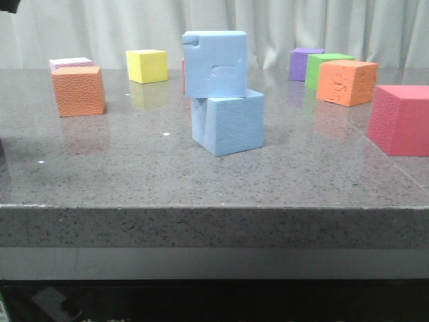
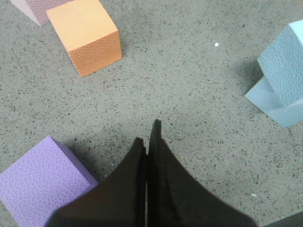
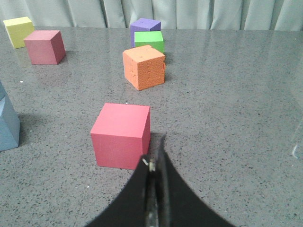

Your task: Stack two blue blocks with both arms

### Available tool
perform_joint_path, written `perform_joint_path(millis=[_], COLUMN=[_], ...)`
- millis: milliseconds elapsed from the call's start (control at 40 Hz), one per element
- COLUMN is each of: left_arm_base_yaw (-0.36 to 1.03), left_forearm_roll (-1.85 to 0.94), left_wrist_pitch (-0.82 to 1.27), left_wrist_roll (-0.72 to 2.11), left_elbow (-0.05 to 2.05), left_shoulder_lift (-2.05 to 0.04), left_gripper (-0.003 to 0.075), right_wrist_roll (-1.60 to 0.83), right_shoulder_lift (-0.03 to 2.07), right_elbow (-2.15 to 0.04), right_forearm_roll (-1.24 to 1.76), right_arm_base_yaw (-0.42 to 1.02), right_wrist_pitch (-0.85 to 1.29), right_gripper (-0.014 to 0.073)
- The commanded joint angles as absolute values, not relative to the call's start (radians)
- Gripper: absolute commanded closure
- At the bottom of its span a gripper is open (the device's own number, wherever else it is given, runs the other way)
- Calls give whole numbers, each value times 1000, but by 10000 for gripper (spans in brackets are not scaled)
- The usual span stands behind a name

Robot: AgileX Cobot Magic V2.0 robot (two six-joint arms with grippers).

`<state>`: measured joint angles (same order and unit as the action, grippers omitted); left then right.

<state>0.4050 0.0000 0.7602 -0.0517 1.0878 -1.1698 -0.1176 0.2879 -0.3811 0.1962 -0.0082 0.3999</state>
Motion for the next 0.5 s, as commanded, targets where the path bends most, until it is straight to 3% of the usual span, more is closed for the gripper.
perform_joint_path(millis=[0,475], left_arm_base_yaw=[402,402], left_forearm_roll=[5,0], left_wrist_pitch=[577,145], left_wrist_roll=[-51,-51], left_elbow=[1028,597], left_shoulder_lift=[-1076,-664], left_gripper=[738,738], right_wrist_roll=[-127,-127], right_shoulder_lift=[297,297], right_elbow=[-408,-405], right_forearm_roll=[199,199], right_arm_base_yaw=[-8,-8], right_wrist_pitch=[324,324], right_gripper=[665,665])
